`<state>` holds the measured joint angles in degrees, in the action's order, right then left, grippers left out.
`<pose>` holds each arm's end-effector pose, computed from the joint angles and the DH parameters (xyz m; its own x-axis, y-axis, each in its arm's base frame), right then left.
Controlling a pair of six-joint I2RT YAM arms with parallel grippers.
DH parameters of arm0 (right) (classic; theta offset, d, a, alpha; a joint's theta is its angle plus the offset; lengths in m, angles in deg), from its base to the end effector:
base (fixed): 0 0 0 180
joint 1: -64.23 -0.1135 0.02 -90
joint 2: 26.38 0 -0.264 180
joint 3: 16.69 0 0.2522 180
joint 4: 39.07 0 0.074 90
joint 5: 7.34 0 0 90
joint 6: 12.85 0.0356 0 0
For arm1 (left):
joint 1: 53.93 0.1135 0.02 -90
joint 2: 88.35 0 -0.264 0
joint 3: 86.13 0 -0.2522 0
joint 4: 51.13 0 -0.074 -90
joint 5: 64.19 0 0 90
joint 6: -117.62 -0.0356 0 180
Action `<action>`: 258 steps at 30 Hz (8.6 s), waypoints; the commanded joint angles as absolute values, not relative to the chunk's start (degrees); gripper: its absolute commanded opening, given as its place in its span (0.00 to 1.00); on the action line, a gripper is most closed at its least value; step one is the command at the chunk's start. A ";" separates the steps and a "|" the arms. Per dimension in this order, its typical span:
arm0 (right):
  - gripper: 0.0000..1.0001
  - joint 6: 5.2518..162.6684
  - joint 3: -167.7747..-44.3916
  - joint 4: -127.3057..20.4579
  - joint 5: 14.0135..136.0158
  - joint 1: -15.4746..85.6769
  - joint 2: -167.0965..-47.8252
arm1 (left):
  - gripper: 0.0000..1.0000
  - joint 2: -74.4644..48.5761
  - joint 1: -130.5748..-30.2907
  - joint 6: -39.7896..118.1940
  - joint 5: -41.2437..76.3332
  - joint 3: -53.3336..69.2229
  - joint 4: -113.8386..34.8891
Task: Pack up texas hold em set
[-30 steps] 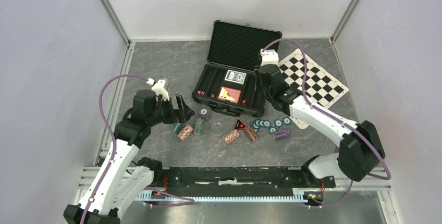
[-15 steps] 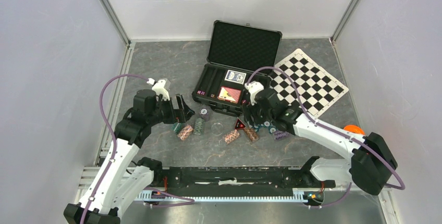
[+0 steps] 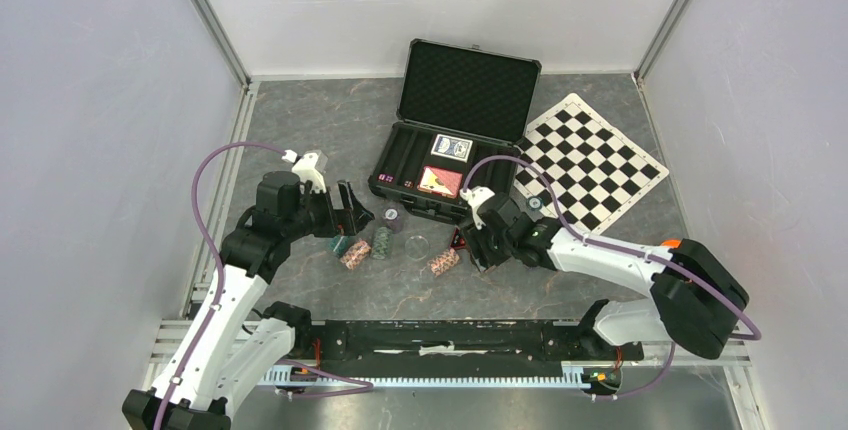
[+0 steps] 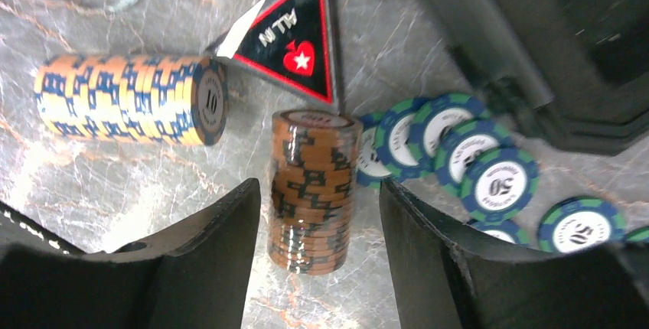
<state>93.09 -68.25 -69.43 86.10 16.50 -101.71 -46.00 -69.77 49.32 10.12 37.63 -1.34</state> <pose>0.1685 0.1822 0.1785 -0.7205 -0.3851 -0.5768 -0.5378 0.8353 0.1142 0.1488 -0.0522 0.2884 -0.6992 -0.1716 -0.6940 0.2314 0.8642 -0.4468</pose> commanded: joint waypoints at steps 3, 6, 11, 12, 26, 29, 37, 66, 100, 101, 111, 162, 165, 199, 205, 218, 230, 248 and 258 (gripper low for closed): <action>0.59 96.44 -66.31 -67.14 85.12 14.45 -102.39 | 1.00 -46.33 -69.75 47.22 8.76 37.57 -3.28; 0.48 96.19 -67.13 -67.59 85.11 14.30 -102.54 | 1.00 -46.37 -69.75 47.22 8.76 37.57 -3.30; 0.34 94.89 -72.06 -71.79 89.78 14.27 -99.27 | 1.00 -46.57 -69.75 47.19 8.67 37.57 -3.27; 0.33 94.53 -73.79 -72.78 90.73 14.29 -98.03 | 1.00 -46.71 -69.71 47.22 8.62 37.57 -3.28; 0.16 94.88 -87.36 -66.24 104.75 27.47 -98.70 | 1.00 -46.99 -69.75 47.22 8.72 37.57 -3.28; 0.15 98.64 -86.62 -61.11 109.77 29.27 -101.64 | 1.00 -47.17 -69.75 47.25 8.84 37.62 -3.27; 0.12 107.42 -88.93 -55.38 114.08 30.65 -113.68 | 1.00 -48.56 -69.75 47.13 8.95 37.66 -3.28; 0.55 91.21 -84.65 -57.34 98.42 34.87 -110.47 | 1.00 -48.56 -69.99 47.36 3.64 37.16 -5.12; 0.29 90.81 -89.26 -58.59 100.38 36.35 -121.97 | 1.00 -40.88 -100.50 57.58 22.10 39.11 -16.83; 0.29 90.69 -89.65 -58.74 99.23 36.53 -122.35 | 1.00 -40.46 -101.11 57.52 22.42 39.36 -17.50; 0.45 89.69 -84.14 -58.01 87.10 36.63 -111.63 | 1.00 -35.53 -106.03 55.55 25.55 40.27 -20.05; 0.97 95.53 -52.88 -53.24 95.24 36.63 -55.79 | 0.43 3.99 -118.27 34.52 36.31 24.30 -15.85; 0.96 95.22 -53.03 -53.27 95.81 36.63 -55.66 | 0.40 -0.28 -118.28 36.05 35.22 22.74 -13.81; 0.92 96.71 -53.36 -53.27 100.65 36.63 -56.65 | 0.35 27.22 -97.35 54.64 20.40 -14.45 -25.33; 0.92 97.11 -53.04 -53.36 100.50 36.63 -56.46 | 0.40 30.70 -96.50 55.61 21.35 -17.26 -26.32; 0.93 97.01 -52.86 -54.80 101.09 36.64 -55.25 | 0.74 34.45 -95.77 57.05 24.18 -24.41 -23.11; 0.93 97.00 -52.27 -55.16 101.10 36.63 -54.83 | 0.45 26.70 -96.50 55.27 23.16 -17.19 -22.59; 0.94 97.63 -53.83 -60.55 105.05 36.63 -59.38 | 0.02 31.61 -96.84 54.34 21.07 -17.10 -20.39; 0.98 117.74 -62.07 -84.67 109.51 36.61 -69.04 | 0.02 36.04 -95.29 53.50 20.38 -21.93 -19.54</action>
